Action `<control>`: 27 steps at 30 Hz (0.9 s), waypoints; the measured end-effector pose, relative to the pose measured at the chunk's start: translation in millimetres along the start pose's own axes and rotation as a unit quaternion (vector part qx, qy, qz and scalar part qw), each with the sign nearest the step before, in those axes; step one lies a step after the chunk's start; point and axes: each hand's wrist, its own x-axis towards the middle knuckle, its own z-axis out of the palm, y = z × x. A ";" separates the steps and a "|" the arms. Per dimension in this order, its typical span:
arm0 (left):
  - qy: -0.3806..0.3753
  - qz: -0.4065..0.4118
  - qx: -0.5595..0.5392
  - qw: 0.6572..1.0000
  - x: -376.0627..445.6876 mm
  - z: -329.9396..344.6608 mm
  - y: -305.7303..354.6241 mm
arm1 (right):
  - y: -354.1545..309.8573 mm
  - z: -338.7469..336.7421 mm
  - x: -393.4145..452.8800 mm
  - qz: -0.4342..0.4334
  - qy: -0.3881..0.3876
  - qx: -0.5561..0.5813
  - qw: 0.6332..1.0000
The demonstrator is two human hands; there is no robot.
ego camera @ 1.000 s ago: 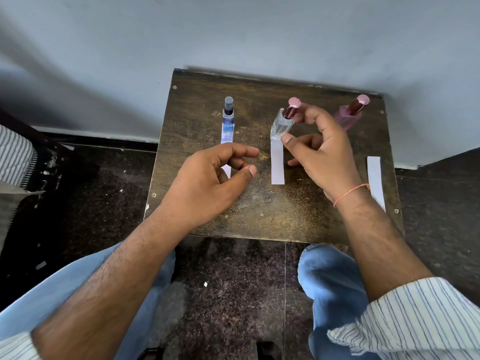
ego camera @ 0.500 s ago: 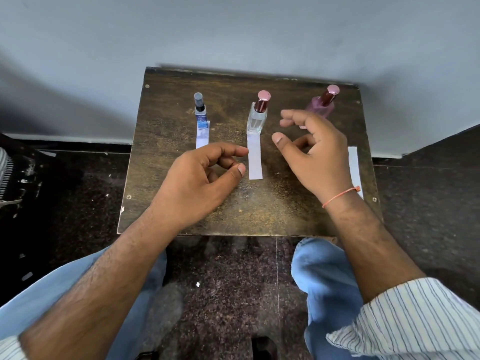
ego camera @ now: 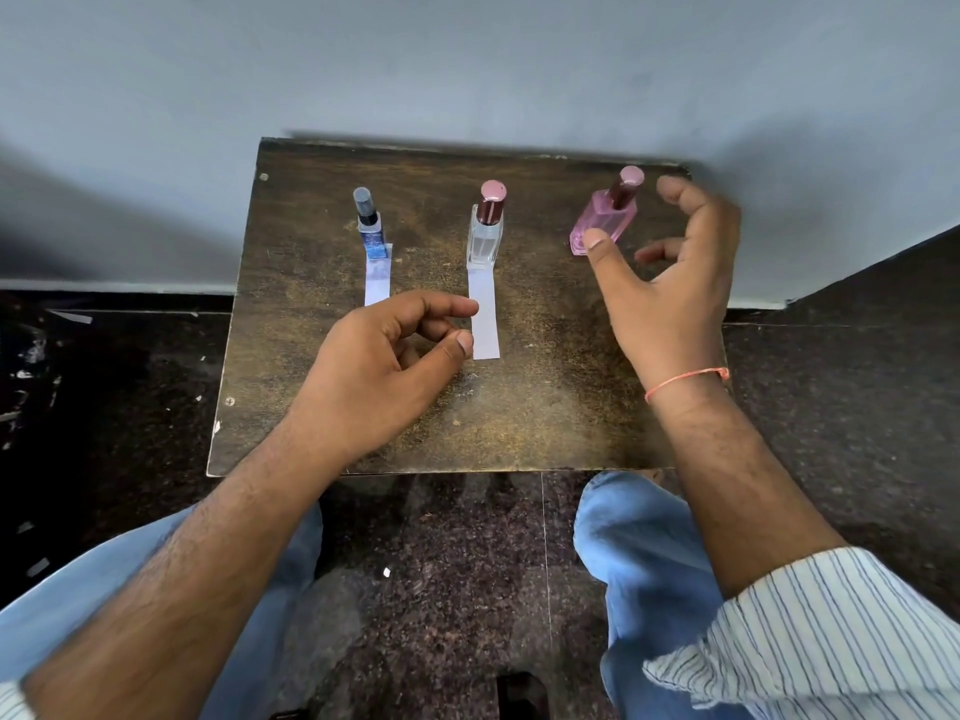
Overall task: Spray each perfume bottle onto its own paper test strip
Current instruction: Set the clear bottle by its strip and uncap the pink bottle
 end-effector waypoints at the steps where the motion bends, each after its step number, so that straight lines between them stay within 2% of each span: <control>1: 0.000 0.000 0.000 1.000 0.0 -0.2 0.1 | 1.6 0.6 0.6 0.005 -0.017 0.003 1.000; 7: -0.002 0.002 -0.005 1.000 -0.8 -3.9 1.6 | 2.7 3.6 1.0 0.056 -0.089 0.031 0.994; 22: 0.010 0.001 0.001 1.000 -2.6 -10.9 2.8 | 13.7 8.3 3.6 0.102 -0.070 0.056 0.991; 27: 0.018 0.003 -0.003 1.000 -3.0 -9.8 6.2 | 5.1 4.7 -1.8 0.063 -0.116 0.099 0.986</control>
